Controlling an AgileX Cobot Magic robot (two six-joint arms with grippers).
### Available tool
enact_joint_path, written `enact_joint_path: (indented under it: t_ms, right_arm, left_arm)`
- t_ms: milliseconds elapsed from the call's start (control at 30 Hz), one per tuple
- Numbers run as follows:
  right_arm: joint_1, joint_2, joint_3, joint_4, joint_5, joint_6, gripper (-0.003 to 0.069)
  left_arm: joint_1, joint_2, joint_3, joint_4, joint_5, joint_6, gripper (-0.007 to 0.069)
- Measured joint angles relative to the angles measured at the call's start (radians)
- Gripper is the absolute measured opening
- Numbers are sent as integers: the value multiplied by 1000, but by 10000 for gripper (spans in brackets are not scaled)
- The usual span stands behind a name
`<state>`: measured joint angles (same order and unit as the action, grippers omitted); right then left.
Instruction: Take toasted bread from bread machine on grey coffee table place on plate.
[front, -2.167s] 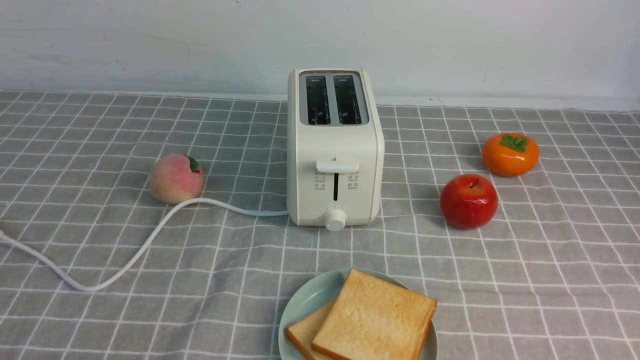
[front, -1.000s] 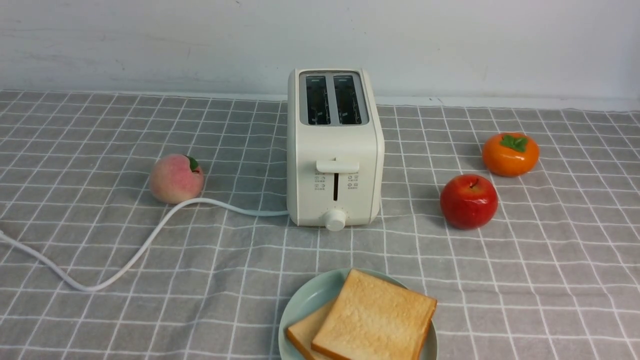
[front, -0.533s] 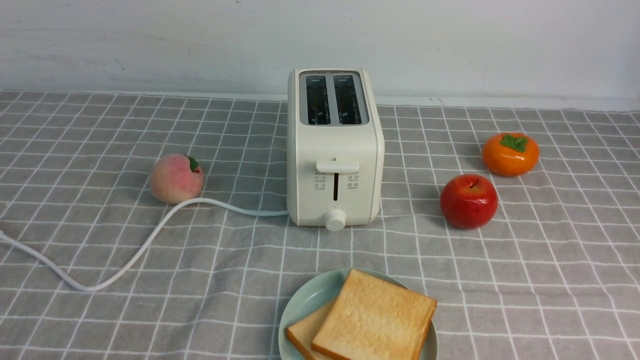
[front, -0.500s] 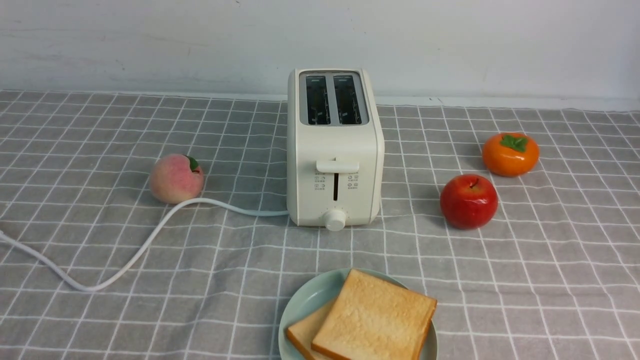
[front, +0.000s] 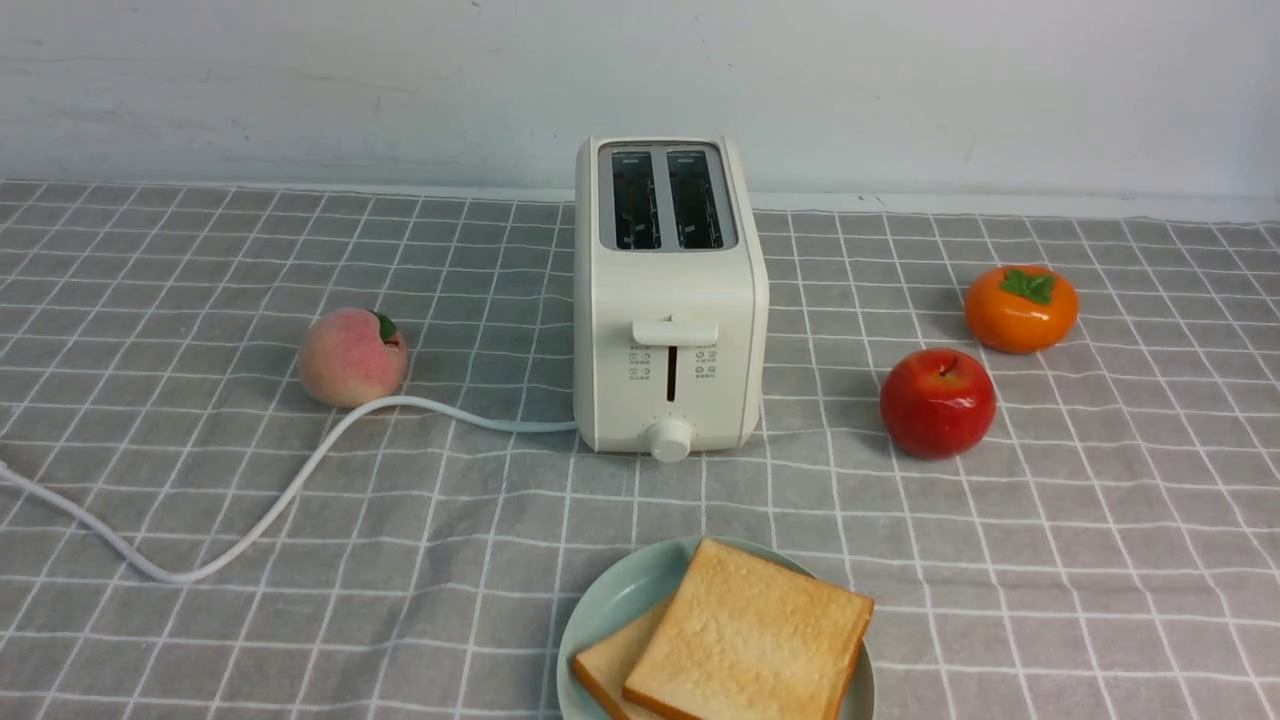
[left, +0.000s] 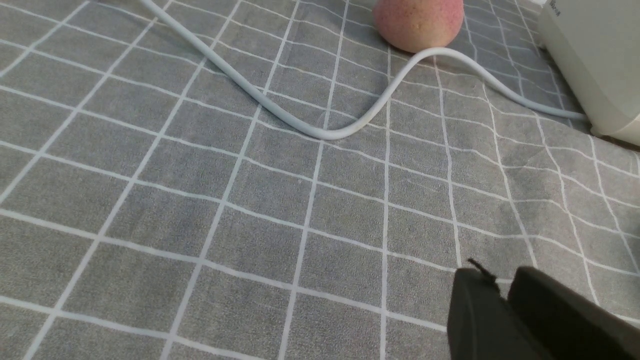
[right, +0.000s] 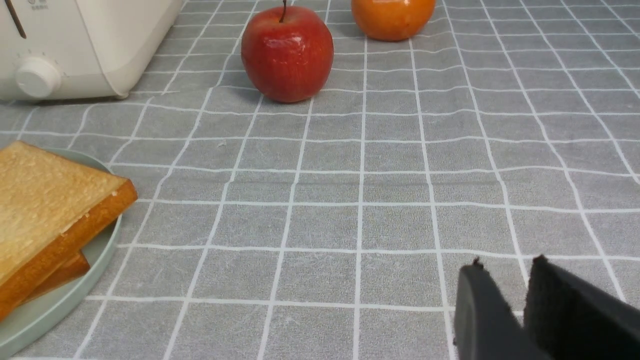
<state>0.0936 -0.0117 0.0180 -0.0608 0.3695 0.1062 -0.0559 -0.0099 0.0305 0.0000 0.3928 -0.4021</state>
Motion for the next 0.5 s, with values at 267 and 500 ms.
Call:
enact_joint_path:
  t_ms: [267,500]
  right_arm:
    - [0,0,0,1,0,0,163]
    - [0,0,0,1,0,0,174]
  left_arm:
    - [0,0,0,0,0,0,92]
    - [0,0,0,0,0,0,101]
